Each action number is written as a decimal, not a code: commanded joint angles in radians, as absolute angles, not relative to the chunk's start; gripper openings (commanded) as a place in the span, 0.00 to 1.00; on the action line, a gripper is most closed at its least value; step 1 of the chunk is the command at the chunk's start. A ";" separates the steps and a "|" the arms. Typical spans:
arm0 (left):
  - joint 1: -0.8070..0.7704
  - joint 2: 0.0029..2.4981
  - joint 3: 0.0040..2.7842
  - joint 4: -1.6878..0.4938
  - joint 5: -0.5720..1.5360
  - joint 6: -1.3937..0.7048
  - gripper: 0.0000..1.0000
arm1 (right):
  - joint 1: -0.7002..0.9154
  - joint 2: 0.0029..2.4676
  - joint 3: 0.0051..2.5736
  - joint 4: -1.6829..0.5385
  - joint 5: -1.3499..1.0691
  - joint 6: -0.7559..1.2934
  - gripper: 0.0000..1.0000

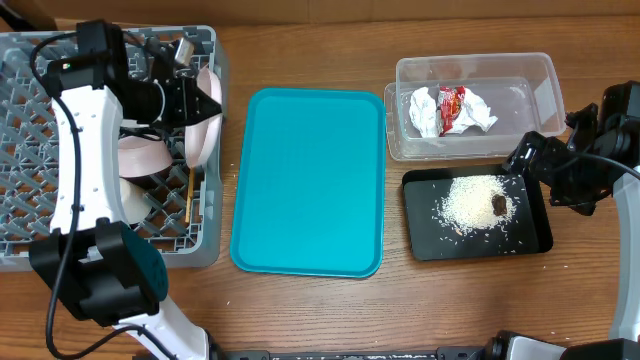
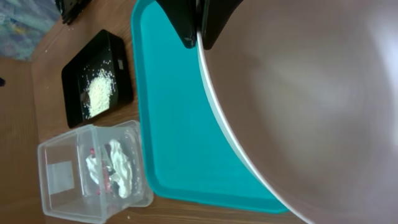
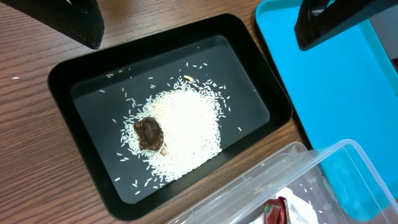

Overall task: Sort waste into correct bins and load items into the dishwasher
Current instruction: 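Lift the white plate and slot it upright into the dish rack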

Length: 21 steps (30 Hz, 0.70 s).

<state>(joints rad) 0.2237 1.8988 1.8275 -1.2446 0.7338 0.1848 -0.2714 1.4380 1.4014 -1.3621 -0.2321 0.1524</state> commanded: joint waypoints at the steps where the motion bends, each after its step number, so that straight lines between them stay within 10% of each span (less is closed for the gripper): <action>1: 0.260 1.926 1.834 -1.250 0.758 0.226 0.04 | -0.271 1.427 1.409 -1.360 -0.236 0.149 1.00; 5: 0.290 1.934 1.834 -1.252 0.726 0.225 0.12 | -0.271 1.427 1.409 -1.361 -0.236 0.149 1.00; 13: 0.312 1.888 1.866 -1.284 0.648 0.219 0.98 | -0.271 1.427 1.409 -1.356 -0.237 0.149 1.00; 21: 0.237 1.686 1.867 -1.304 0.288 0.073 1.00 | -0.184 1.427 1.409 -1.212 -0.281 0.148 1.00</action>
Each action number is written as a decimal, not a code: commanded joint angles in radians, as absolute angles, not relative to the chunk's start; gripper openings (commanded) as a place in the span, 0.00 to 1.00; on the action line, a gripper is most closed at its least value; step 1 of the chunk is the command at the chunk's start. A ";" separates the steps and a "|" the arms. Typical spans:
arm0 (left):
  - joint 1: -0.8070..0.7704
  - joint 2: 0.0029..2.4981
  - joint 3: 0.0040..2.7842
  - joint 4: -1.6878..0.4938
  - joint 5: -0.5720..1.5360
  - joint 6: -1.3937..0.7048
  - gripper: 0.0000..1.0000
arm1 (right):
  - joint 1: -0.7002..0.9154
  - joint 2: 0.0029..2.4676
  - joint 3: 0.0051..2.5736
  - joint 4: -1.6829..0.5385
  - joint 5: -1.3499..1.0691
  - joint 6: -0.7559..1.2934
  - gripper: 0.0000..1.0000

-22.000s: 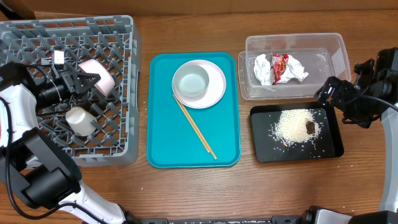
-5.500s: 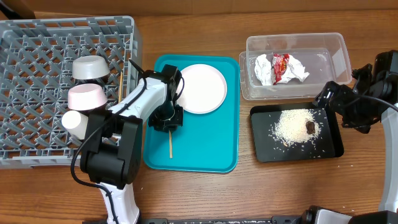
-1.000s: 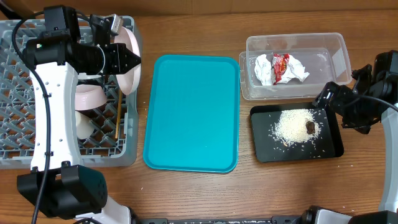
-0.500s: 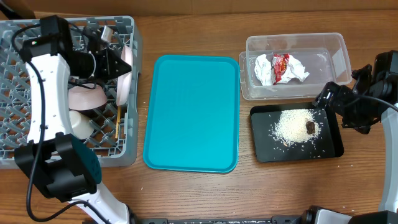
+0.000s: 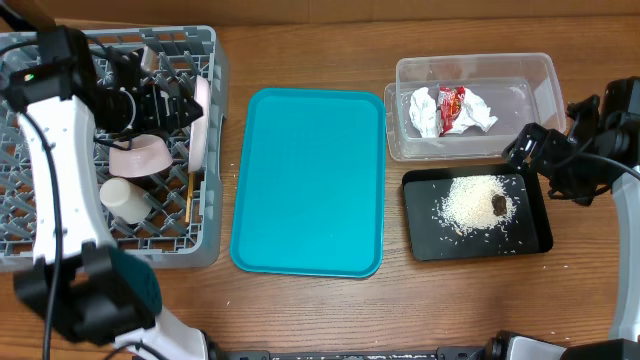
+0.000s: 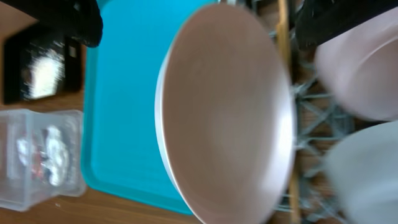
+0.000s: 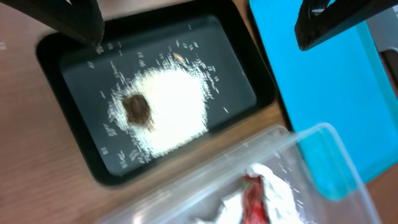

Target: Sort waste into correct bins and load items into the dishwasher

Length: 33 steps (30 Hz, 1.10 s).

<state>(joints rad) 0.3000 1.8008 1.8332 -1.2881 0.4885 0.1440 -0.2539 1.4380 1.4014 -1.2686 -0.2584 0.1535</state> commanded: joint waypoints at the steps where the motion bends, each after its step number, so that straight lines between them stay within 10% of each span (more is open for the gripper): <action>1: 0.199 1.665 1.867 -1.311 0.225 0.073 1.00 | -0.152 1.427 1.409 -1.183 -0.277 0.148 1.00; 6: 0.058 1.611 1.867 -1.432 -0.117 -0.106 1.00 | 0.018 1.444 1.409 -1.003 -0.146 0.148 1.00; 19: 0.046 1.491 1.786 -1.546 -0.032 -0.110 1.00 | 0.057 1.428 1.384 -1.082 -0.157 0.175 1.00; 33: 0.046 0.582 1.121 -1.219 0.041 -0.052 1.00 | 0.057 0.722 1.010 -0.955 -0.079 0.149 1.00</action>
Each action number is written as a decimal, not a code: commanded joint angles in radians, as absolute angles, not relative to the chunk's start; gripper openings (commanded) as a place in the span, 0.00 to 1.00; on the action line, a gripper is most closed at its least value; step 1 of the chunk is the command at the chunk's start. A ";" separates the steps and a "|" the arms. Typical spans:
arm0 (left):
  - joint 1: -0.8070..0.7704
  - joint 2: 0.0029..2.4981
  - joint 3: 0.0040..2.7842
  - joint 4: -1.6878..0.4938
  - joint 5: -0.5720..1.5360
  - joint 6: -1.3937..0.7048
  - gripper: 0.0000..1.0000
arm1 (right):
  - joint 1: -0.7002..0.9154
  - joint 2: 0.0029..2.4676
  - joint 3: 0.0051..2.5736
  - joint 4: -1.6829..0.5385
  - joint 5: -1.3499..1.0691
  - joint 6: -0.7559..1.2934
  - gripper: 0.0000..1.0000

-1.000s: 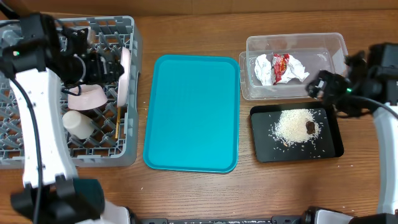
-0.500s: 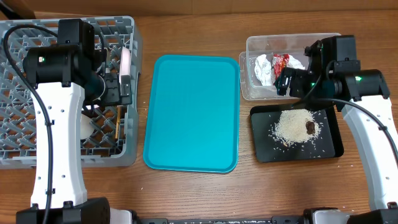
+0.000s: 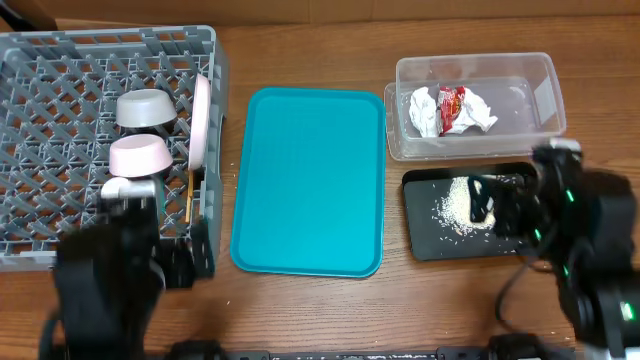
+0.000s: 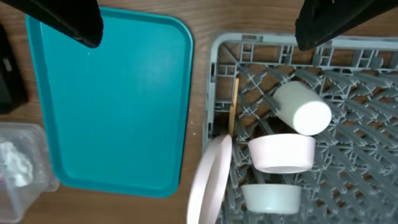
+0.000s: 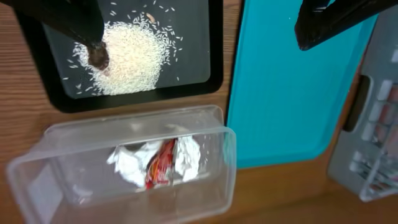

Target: Sort waste into correct bins and load items into the dishwasher

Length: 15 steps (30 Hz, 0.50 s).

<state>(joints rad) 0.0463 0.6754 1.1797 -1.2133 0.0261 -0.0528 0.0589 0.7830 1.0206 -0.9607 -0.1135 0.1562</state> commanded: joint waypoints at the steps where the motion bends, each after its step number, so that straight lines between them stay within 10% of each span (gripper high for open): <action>1: 0.045 0.551 1.108 -1.205 0.057 -0.065 1.00 | 0.057 0.704 1.010 -0.955 -0.079 0.149 1.00; 15: 0.046 0.502 1.099 -1.307 0.072 -0.075 1.00 | 0.057 0.706 1.010 -0.956 -0.079 0.149 1.00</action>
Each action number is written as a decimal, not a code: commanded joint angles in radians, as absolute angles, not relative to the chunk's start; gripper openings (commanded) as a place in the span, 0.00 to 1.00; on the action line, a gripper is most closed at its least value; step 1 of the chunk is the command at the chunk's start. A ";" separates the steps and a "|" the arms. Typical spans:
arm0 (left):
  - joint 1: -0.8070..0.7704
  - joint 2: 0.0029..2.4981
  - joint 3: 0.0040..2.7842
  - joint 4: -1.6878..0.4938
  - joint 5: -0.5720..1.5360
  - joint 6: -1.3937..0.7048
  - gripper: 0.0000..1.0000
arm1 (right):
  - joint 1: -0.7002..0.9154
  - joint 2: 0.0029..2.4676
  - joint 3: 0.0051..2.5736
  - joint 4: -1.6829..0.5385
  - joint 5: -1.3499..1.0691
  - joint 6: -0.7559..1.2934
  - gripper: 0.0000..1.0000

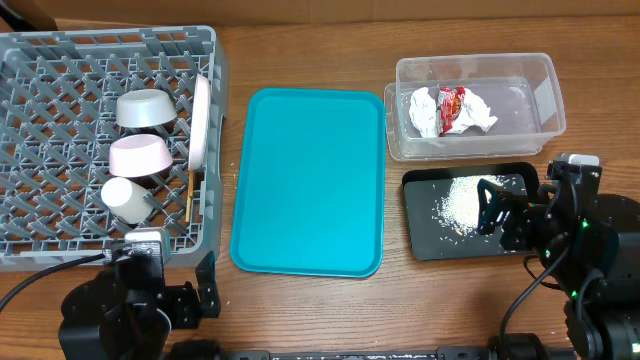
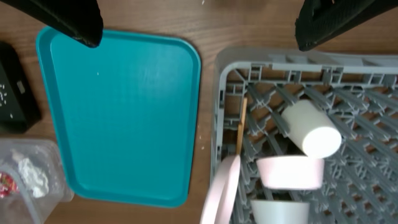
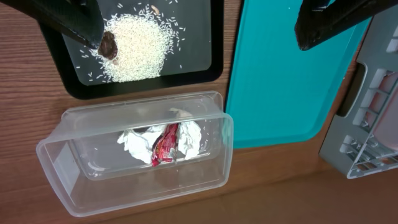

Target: Sort waste into correct bins and load items into the dishwasher

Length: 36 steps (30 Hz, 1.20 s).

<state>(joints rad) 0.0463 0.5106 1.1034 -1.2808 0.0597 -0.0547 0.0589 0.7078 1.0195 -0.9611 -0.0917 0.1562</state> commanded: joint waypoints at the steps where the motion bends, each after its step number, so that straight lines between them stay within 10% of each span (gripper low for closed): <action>1: 0.046 0.502 1.099 -1.321 0.072 -0.075 1.00 | 0.057 0.706 1.010 -0.956 -0.079 0.149 1.00; 13: 0.046 0.502 1.099 -1.339 0.072 -0.075 1.00 | 0.057 0.511 0.847 -0.804 -0.052 0.149 1.00; 28: 0.046 0.502 1.099 -1.339 0.072 -0.075 1.00 | 0.118 0.015 0.099 0.143 -0.052 0.148 1.00; 36: 0.046 0.502 1.099 -1.339 0.072 -0.075 1.00 | 0.101 0.002 0.008 0.021 -0.012 0.029 1.00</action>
<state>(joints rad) 0.0463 0.5102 1.1000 -1.3396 0.0601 -0.0574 0.1123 0.0128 0.0185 0.0883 -0.0353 0.0841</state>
